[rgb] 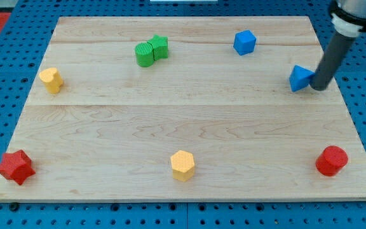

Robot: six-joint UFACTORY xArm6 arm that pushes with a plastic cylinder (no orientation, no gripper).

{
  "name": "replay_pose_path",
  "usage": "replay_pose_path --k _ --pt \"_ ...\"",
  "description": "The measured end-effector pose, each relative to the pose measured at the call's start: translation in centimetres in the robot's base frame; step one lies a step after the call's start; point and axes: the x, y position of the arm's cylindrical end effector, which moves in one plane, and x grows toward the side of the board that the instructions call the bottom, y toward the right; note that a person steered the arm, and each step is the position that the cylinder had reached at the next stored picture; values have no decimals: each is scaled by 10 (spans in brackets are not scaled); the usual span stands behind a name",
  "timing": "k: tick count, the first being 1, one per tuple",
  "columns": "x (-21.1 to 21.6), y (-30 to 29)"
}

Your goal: Push blue triangle into blue cube

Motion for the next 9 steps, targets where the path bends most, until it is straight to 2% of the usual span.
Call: replay_pose_path --k 2,4,6,9 --pt "-2 -19" --pt "-31 -54" --pt "-49 -33" --pt "-71 -73"
